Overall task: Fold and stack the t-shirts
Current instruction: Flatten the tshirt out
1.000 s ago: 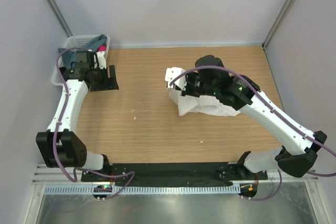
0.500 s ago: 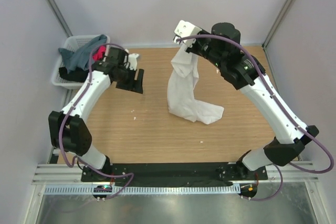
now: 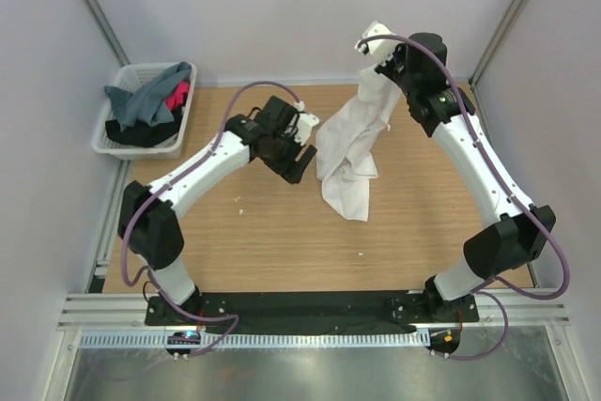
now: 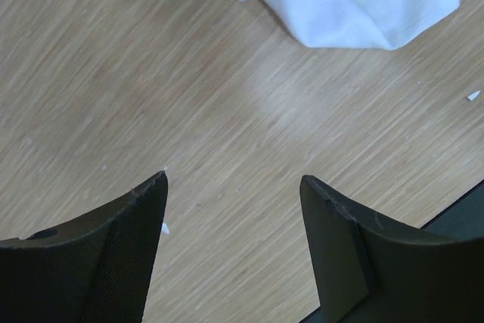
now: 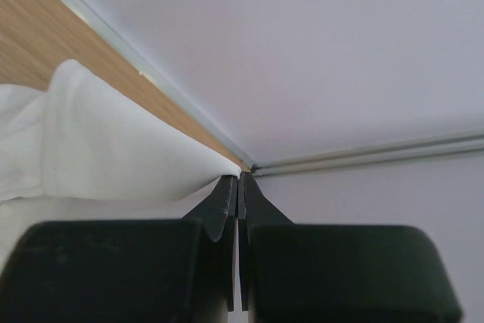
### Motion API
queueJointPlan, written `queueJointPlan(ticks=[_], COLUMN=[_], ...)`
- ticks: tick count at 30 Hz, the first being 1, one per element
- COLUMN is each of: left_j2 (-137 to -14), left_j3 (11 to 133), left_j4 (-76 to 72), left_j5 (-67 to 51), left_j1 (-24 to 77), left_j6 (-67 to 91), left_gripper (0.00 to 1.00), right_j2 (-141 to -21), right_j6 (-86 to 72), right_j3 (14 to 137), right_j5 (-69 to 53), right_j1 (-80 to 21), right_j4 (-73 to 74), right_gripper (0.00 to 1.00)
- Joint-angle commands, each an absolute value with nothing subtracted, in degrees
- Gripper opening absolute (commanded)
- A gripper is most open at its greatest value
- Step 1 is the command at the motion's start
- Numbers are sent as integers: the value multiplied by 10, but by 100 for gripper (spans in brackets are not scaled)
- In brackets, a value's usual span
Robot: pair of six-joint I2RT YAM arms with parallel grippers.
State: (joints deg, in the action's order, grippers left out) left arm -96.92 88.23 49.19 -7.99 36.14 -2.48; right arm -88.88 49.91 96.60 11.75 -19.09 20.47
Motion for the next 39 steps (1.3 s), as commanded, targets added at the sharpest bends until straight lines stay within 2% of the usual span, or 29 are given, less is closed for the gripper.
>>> queueJointPlan(ticks=[1,5,13,20,29,35,39], left_j2=[-1029,-1118,-1284,-1345,-1355,-1353,-1358], left_j3=[906,959,1126,1201,1192,1171,1165], left_j4=[434,403,408,411,417,418,420], left_j5=[-58,-56,-35,-30,-43,-56,-67], left_j1=[383,383,383,382,382,382,382], left_j6=[-36,-24,-26,-36,-32,-27,-24], left_gripper=[71,63,57,53,50,41,40], right_j2=[-866,-839,-809,-793,-792,-795,-796], right_j6=[473,463,461,454,448,443,443], right_j3=[935,912,879,857,854,853,857], right_j5=[117,109,108,108,105,104,104], right_j1=[-183,-183,-182,-177,-171,-168,-167], right_j4=[161,173,183,190,190,189,189], right_gripper=[1,1,1,1,1,2,1])
